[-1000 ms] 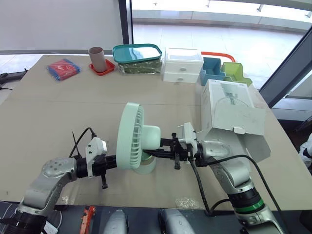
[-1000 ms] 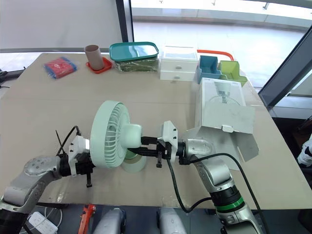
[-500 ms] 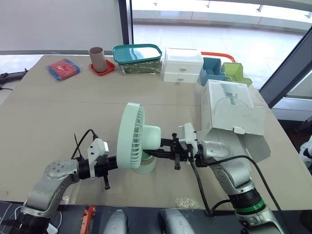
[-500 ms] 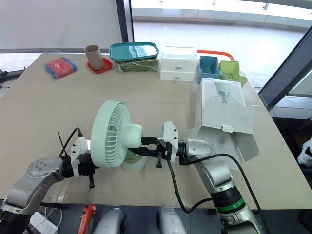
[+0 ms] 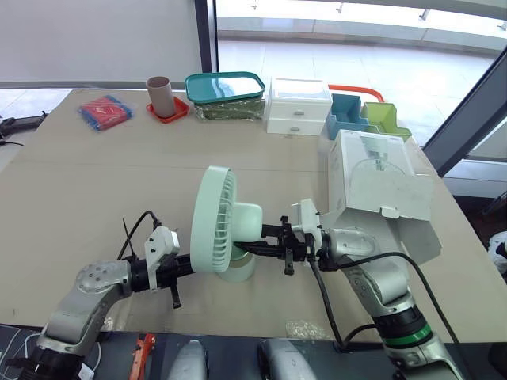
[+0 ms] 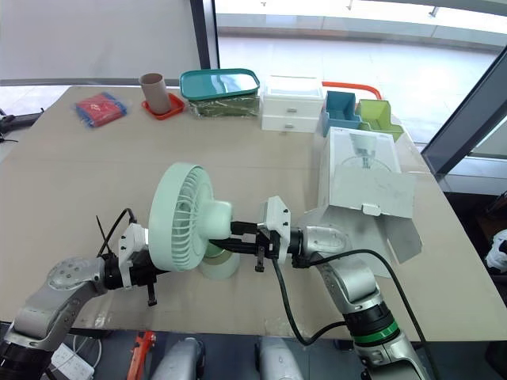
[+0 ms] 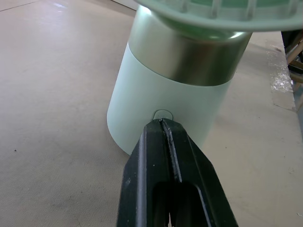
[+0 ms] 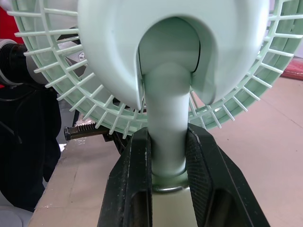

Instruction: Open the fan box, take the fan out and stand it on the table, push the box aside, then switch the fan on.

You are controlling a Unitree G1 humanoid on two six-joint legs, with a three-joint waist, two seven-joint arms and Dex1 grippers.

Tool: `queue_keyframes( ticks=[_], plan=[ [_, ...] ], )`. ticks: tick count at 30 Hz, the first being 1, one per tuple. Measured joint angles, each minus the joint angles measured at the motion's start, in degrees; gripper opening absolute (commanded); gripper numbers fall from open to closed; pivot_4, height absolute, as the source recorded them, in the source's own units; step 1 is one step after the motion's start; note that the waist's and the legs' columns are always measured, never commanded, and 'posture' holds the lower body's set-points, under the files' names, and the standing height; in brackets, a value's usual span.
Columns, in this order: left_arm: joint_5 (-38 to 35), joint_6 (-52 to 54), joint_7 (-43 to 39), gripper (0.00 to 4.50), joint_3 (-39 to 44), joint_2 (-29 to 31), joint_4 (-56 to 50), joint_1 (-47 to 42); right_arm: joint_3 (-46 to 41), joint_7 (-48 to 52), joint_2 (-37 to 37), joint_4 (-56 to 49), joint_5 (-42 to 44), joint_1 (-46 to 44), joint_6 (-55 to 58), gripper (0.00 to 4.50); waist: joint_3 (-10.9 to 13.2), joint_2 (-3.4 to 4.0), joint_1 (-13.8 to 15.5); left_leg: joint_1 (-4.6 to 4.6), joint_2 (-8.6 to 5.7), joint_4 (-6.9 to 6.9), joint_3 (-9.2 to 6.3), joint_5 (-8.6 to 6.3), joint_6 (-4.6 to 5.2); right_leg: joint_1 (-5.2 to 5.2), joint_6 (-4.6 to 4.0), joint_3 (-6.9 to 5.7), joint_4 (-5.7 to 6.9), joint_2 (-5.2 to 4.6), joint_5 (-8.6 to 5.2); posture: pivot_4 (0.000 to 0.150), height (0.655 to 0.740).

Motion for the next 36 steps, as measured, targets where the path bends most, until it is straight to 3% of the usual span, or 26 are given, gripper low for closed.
queue_keyframes(
  ticks=[36],
  plan=[
    [0.2,-0.2,0.0,0.08,-0.1,-0.1,-0.1,-0.6,-0.2,-0.2,-0.6,-1.0,0.0,0.5,0.4,0.44,0.0,0.00,0.0,-0.01,-0.01,0.03,-0.08,0.00,0.00,0.03,0.00,-0.06,0.01,-0.01,0.00,0.150,0.7400]
  ],
)
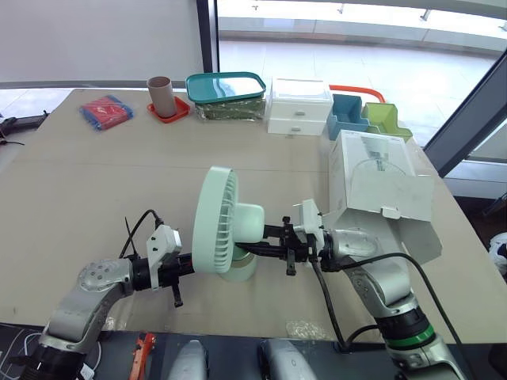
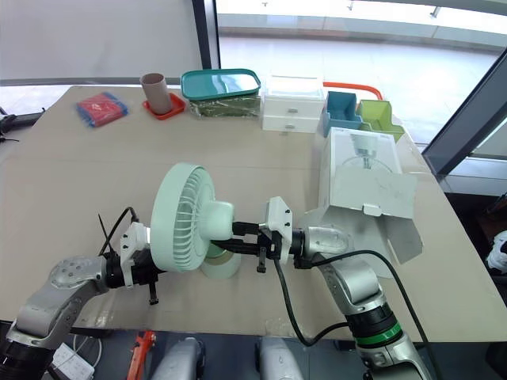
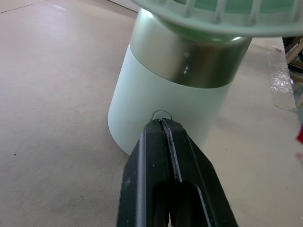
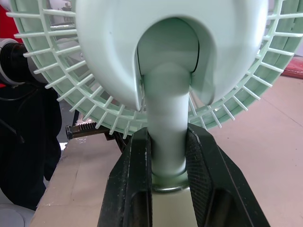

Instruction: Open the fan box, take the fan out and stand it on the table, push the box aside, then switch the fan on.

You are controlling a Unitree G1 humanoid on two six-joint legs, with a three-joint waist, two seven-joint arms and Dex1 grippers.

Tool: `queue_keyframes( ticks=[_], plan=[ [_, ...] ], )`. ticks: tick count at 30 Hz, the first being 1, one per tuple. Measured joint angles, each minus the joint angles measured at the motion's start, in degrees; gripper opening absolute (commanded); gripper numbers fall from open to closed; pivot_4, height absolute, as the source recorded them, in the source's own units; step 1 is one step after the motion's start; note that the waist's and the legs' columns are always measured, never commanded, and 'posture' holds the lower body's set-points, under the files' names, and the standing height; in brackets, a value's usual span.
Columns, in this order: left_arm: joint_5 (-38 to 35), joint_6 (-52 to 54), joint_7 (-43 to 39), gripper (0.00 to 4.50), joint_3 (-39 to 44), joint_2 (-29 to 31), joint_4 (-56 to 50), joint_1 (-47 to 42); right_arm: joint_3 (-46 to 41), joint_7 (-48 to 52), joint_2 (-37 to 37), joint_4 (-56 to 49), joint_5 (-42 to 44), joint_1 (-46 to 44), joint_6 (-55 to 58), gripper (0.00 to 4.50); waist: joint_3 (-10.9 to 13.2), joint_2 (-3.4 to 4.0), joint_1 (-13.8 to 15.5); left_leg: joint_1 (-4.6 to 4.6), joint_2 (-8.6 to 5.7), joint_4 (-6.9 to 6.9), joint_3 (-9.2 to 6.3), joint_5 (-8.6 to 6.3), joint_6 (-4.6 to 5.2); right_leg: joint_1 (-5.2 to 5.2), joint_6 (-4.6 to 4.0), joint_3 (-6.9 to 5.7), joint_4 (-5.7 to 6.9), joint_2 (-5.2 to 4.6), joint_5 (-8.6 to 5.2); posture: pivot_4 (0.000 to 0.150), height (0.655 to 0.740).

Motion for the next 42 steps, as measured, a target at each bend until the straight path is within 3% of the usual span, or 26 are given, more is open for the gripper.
queue_keyframes(
  ticks=[17,28,42],
  plan=[
    [-0.1,-3.8,-0.2,0.08,3.3,0.1,1.1,-1.0,0.1,-1.3,0.9,0.0,0.5,-0.8,2.0,0.44,0.0,0.01,0.0,0.00,0.02,0.00,-0.04,0.01,-0.01,-0.02,-0.04,-0.04,0.03,0.02,0.02,0.150,0.7400],
    [-1.1,-6.2,-3.8,0.08,4.9,0.7,3.0,0.0,-3.0,-2.6,0.8,3.0,1.2,-9.9,5.1,0.44,0.0,0.01,0.0,-0.04,0.04,-0.01,-0.09,0.02,-0.03,-0.06,-0.07,-0.14,0.04,0.02,0.04,0.150,0.7400],
    [-1.7,-8.8,-4.6,0.08,5.8,0.5,4.2,1.6,-3.0,1.1,5.0,24.0,-3.3,-19.6,-2.3,0.44,0.0,0.03,-0.1,-0.05,0.09,-0.03,-0.07,0.02,-0.02,-0.12,-0.15,-0.20,0.05,0.01,0.08,0.150,0.7400]
  ],
)
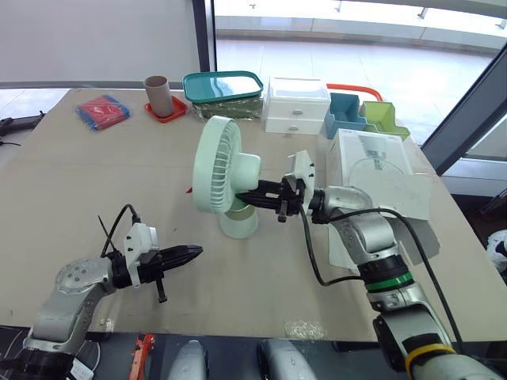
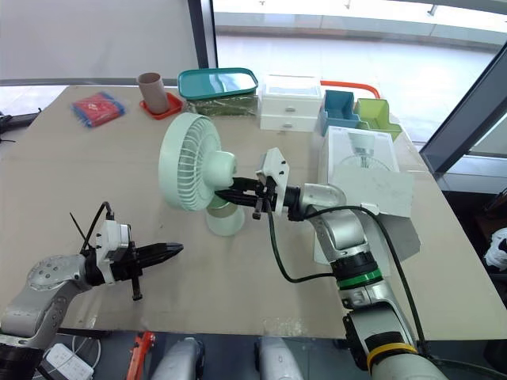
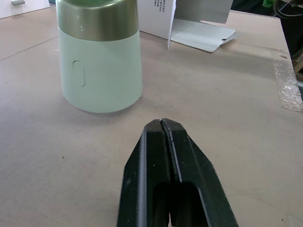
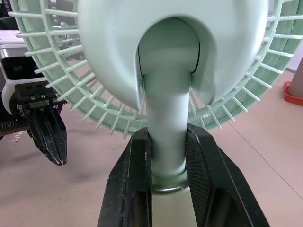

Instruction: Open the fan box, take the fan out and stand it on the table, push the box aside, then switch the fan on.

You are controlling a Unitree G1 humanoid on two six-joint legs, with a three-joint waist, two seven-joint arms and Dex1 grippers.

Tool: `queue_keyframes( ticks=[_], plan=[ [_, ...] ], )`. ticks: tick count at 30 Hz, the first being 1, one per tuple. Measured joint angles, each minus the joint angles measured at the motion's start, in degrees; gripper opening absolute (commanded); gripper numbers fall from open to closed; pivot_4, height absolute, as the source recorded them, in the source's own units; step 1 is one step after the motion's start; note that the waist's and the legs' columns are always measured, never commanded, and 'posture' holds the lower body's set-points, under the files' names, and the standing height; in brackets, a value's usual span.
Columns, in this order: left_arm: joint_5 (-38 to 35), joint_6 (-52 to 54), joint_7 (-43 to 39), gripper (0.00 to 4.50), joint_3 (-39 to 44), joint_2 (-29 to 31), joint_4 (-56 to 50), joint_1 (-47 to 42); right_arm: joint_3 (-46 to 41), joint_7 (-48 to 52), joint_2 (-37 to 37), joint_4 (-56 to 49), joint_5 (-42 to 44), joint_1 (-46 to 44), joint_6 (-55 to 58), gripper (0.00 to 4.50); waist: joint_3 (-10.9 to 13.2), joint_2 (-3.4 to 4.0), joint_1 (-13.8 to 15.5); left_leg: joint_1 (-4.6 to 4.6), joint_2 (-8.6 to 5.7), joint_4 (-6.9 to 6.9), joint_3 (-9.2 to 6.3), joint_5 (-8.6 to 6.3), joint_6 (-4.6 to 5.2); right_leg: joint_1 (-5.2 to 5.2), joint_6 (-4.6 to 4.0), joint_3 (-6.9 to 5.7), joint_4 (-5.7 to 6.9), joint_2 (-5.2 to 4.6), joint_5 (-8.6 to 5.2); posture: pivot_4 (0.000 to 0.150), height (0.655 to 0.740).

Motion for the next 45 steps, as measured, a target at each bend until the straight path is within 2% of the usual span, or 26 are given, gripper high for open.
queue_keyframes(
  ticks=[10,22,23,24,25,28,29,30,33,43,45],
  plan=[
    [0.1,0.1,1.1,0.08,-0.7,0.0,-1.2,0.3,1.5,4.1,3.1,7.7,-2.7,-2.9,-4.7,0.44,0.0,0.01,-0.1,0.01,0.01,0.00,-0.01,0.00,0.00,-0.01,-0.03,-0.02,0.02,0.00,0.02,0.150,0.7400],
    [0.6,0.1,2.4,0.08,-1.1,-0.4,-1.5,0.2,1.4,5.8,3.4,11.5,-3.6,-5.1,-6.2,0.44,0.0,0.01,-0.1,0.04,0.02,0.00,-0.02,0.00,0.00,0.01,-0.06,-0.05,0.03,0.00,0.04,0.150,0.7400],
    [0.6,0.1,2.6,0.00,-1.1,-0.4,-1.5,0.1,1.4,5.8,3.4,11.5,-3.6,-5.1,-6.2,1.23,0.0,0.01,-0.1,0.04,0.02,0.00,-0.03,0.00,0.00,0.01,-0.06,-0.05,0.03,0.00,0.04,0.150,0.7400],
    [0.7,0.1,2.6,0.00,-1.1,-0.4,-1.5,0.2,1.4,5.8,3.4,11.5,-3.7,-5.1,-6.2,1.46,0.0,0.01,-0.1,0.04,0.02,0.00,-0.03,0.00,0.00,0.01,-0.06,-0.05,0.04,0.00,0.04,0.150,0.7400],
    [0.7,0.2,2.7,0.00,-1.2,-0.4,-1.5,0.1,1.3,5.6,3.4,11.9,-3.9,-5.0,-5.9,2.00,0.0,0.01,-0.1,0.04,0.02,0.00,-0.02,0.00,0.00,0.01,-0.07,-0.05,0.04,0.00,0.04,0.150,0.7400],
    [0.7,0.2,2.8,0.00,-1.3,-0.5,-1.5,-0.1,1.3,5.5,3.5,11.9,-3.9,-5.0,-5.7,2.80,0.0,0.02,-0.1,0.04,0.02,0.00,-0.03,0.00,0.00,0.00,-0.07,-0.06,0.04,0.00,0.04,0.150,0.7400],
    [0.7,0.2,2.8,0.00,-1.3,-0.6,-1.5,-0.2,1.3,5.5,3.5,11.9,-3.9,-5.0,-5.7,2.80,0.0,0.01,-0.1,0.04,0.02,0.00,-0.03,0.00,0.00,0.00,-0.06,-0.06,0.04,0.00,0.04,0.150,0.7400],
    [0.7,0.3,3.1,0.00,-1.6,-0.7,-1.5,-0.3,1.3,5.4,3.5,11.8,-3.9,-5.0,-5.5,3.48,0.0,0.01,-0.1,0.04,0.02,0.00,-0.03,0.00,0.00,0.00,-0.07,-0.05,0.04,0.00,0.04,0.150,0.7400],
    [0.9,0.4,3.4,0.00,-2.4,-0.8,-1.5,-0.5,1.3,5.3,3.4,11.3,-3.9,-4.9,-5.1,4.48,0.0,0.01,-0.1,0.04,0.02,0.00,-0.03,0.00,0.00,0.00,-0.07,-0.05,0.04,0.00,0.04,0.150,0.7400],
    [0.8,0.4,3.5,0.00,-2.6,-0.7,-1.5,-0.9,0.9,4.8,-0.6,2.3,-3.3,-0.7,0.1,4.48,0.0,0.02,0.0,0.03,0.01,0.00,-0.03,0.00,0.00,0.00,-0.06,-0.04,0.03,0.00,0.04,0.150,0.7400],
    [0.8,0.4,3.6,0.54,-2.6,-0.7,-1.5,-1.0,0.6,4.3,-1.0,0.8,-3.0,-0.1,0.9,4.50,0.0,0.01,0.0,0.03,0.02,0.00,-0.04,0.00,0.00,0.01,-0.06,-0.06,0.03,0.01,0.04,0.150,0.7400]
  ],
)
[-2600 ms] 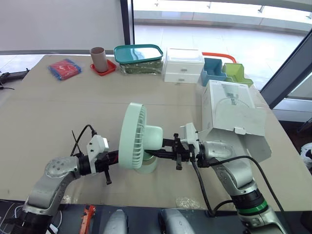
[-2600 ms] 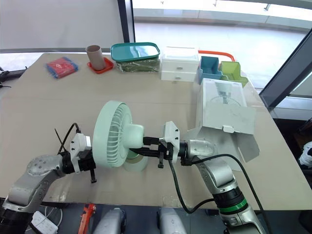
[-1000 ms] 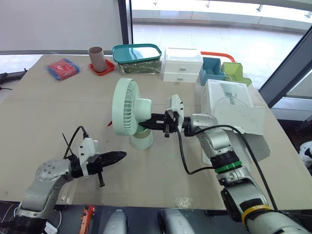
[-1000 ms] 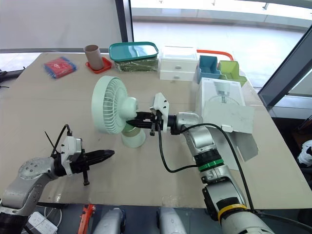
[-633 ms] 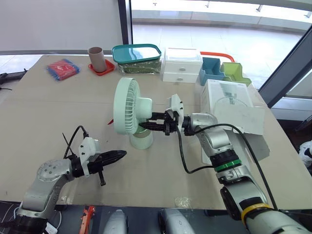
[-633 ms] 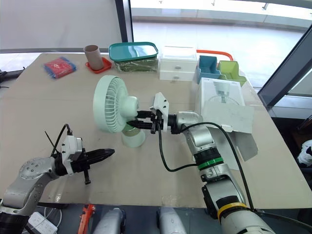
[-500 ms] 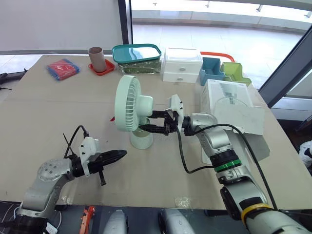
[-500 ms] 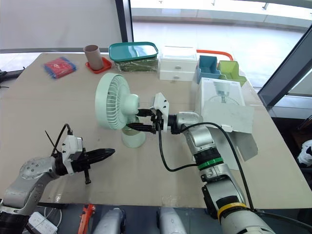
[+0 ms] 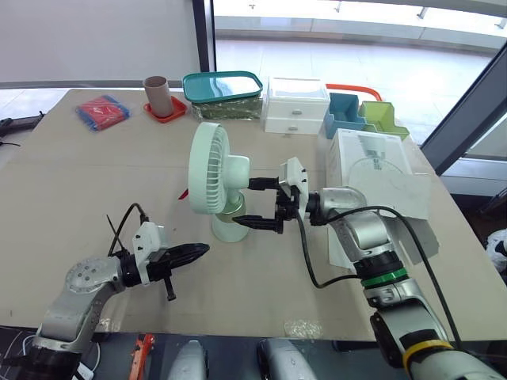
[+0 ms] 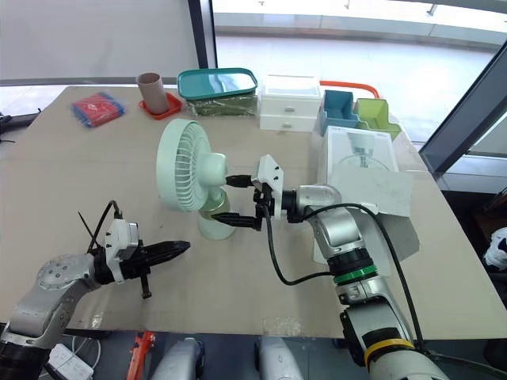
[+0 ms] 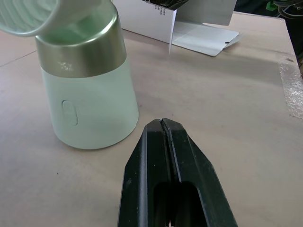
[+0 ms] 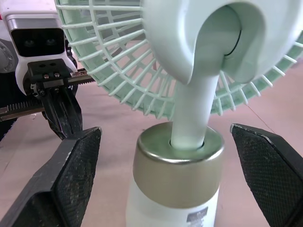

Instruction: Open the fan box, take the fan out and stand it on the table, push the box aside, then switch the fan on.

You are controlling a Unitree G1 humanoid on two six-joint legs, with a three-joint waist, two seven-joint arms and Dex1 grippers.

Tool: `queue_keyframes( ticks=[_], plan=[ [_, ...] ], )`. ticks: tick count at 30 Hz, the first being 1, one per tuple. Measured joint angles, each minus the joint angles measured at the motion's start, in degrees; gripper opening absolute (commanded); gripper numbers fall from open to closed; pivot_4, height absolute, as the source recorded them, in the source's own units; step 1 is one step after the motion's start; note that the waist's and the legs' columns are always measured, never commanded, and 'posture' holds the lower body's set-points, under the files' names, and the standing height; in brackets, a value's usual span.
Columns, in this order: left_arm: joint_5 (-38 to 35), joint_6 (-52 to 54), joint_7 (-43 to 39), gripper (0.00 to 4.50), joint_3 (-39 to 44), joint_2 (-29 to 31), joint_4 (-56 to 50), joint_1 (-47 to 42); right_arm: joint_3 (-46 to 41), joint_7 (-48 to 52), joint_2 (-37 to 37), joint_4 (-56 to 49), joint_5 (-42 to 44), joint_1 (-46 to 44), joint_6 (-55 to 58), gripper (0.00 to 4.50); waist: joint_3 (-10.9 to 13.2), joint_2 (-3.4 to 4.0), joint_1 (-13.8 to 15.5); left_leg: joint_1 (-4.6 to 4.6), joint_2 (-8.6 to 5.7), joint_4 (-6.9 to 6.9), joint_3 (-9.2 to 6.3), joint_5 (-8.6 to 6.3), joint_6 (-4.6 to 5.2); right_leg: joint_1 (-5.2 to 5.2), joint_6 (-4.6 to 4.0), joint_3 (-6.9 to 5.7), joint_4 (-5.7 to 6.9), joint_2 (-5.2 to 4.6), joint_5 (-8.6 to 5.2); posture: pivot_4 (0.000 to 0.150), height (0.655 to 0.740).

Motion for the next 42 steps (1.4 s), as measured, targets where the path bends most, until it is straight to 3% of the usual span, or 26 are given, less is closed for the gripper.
queue_keyframes(
  ticks=[1,5,6,12,15,16,22,28,42],
  plan=[
    [-0.1,0.1,0.3,0.63,0.0,-0.1,0.0,-0.2,-0.5,-0.3,-0.9,-2.2,0.5,1.1,0.9,4.50,0.0,0.00,0.1,-0.01,0.00,0.00,-0.03,0.00,0.00,0.00,0.01,-0.02,0.00,0.00,0.00,0.150,0.7400],
    [-1.0,1.7,2.8,2.07,2.3,-0.4,0.8,-0.9,-4.3,-2.1,-7.5,-14.4,3.3,8.8,6.5,4.50,0.0,-0.01,0.3,-0.10,-0.09,0.01,-0.12,-0.01,0.00,0.03,0.13,-0.04,-0.03,-0.09,-0.08,0.150,0.7400],
    [-1.2,1.9,3.4,2.26,3.0,-0.4,1.5,-1.0,-5.2,-2.7,-8.6,-16.6,3.8,10.5,7.6,4.50,0.0,-0.01,0.3,-0.09,-0.10,0.01,-0.10,-0.01,0.00,0.03,0.13,-0.02,-0.03,-0.09,-0.08,0.150,0.7400],
    [-0.9,4.0,9.4,4.47,6.3,-1.6,4.2,-2.2,-9.6,-7.9,-12.4,-30.3,6.6,21.4,12.5,4.50,0.0,0.00,-0.1,0.00,-0.01,0.01,-0.06,0.00,0.00,0.03,0.05,0.02,0.00,0.03,-0.04,0.150,0.7400],
    [0.1,4.0,11.0,4.47,6.2,-2.0,4.1,-1.9,-10.8,-10.5,-13.1,-35.3,7.1,25.4,12.9,4.50,0.0,-0.01,0.0,0.00,-0.04,0.01,-0.09,0.03,-0.03,0.07,0.10,0.03,0.00,0.03,-0.06,0.150,0.7400],
    [1.5,4.0,12.7,4.47,5.9,-2.9,3.6,-1.0,-11.1,-13.5,-11.4,-38.0,6.6,30.7,11.9,4.50,-0.1,-0.08,0.1,0.01,-0.06,0.01,-0.11,0.03,-0.03,0.12,0.15,0.03,0.00,0.02,-0.10,0.150,0.7400],
    [5.7,3.4,16.9,4.47,4.0,-5.3,3.2,2.0,-9.2,-20.0,-6.2,-37.9,1.5,41.4,4.6,4.50,-0.1,-0.08,0.1,0.02,-0.09,0.00,-0.02,0.07,-0.11,0.09,0.16,0.17,-0.02,0.00,-0.10,0.150,0.7400],
    [8.8,1.0,19.0,4.47,2.7,-6.9,2.5,4.8,-9.3,-23.8,-2.8,-33.4,-0.8,44.3,-2.5,4.50,-0.1,-0.09,0.1,0.10,-0.08,-0.01,0.04,0.13,-0.18,0.13,0.20,0.21,-0.02,0.01,-0.12,0.150,0.7400],
    [11.1,-0.4,19.9,4.47,1.5,-7.7,2.5,5.2,-10.1,-24.2,-2.7,-31.6,-0.8,44.5,-5.5,4.50,-0.1,-0.09,0.1,0.10,-0.08,-0.04,0.04,0.13,-0.18,0.13,0.18,0.23,-0.02,0.03,-0.11,0.150,0.7400]
  ],
)
